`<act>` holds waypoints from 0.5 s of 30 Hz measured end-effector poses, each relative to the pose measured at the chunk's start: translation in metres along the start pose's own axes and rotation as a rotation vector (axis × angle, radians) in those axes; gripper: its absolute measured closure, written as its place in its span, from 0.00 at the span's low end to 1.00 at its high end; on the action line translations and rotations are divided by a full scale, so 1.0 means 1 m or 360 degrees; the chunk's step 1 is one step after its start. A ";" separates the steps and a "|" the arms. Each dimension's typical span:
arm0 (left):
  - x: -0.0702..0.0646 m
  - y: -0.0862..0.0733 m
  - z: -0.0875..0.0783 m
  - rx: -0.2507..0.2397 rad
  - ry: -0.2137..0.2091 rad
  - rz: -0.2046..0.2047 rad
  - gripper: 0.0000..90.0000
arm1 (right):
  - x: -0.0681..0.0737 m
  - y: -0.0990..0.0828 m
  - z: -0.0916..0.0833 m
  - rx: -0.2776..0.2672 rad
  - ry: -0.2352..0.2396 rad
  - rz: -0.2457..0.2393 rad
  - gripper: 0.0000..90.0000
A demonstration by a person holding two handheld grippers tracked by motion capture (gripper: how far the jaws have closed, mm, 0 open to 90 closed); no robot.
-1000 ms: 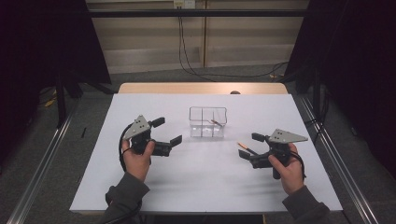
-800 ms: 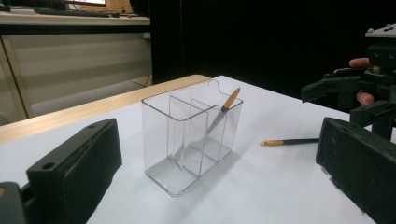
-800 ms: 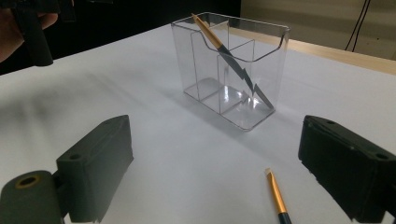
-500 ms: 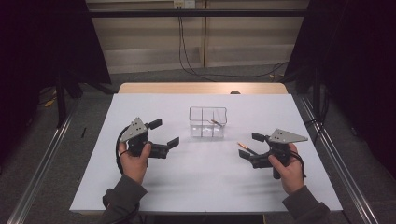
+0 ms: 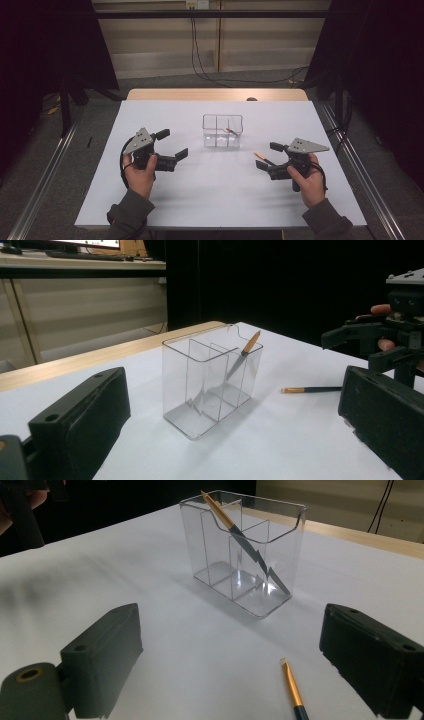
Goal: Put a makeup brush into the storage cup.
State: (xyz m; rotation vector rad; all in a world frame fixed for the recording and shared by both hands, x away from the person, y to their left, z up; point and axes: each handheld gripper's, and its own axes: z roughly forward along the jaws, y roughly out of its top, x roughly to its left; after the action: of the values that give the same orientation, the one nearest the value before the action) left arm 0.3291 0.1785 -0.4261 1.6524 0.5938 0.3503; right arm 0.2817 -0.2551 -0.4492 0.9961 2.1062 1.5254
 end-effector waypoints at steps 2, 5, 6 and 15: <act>0.001 0.000 -0.001 0.0011 0.0015 0.0023 0.00 | 0.000 0.000 0.001 -0.0008 -0.0002 0.0002 0.10; 0.003 -0.001 -0.003 -0.0002 0.0004 -0.0007 0.00 | -0.001 0.001 0.002 -0.0008 0.0002 -0.0004 0.10; 0.004 -0.001 -0.003 -0.0003 -0.0005 -0.0014 0.00 | -0.001 0.000 0.002 -0.0007 -0.0003 -0.0003 0.10; 0.005 -0.001 -0.004 -0.0005 -0.0013 -0.0013 0.00 | -0.002 0.000 -0.002 -0.0003 -0.0021 -0.0003 0.10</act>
State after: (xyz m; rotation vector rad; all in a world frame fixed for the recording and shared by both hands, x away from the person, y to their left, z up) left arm 0.3307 0.1846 -0.4274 1.6471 0.5938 0.3381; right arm 0.2815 -0.2578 -0.4488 1.0008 2.0955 1.5159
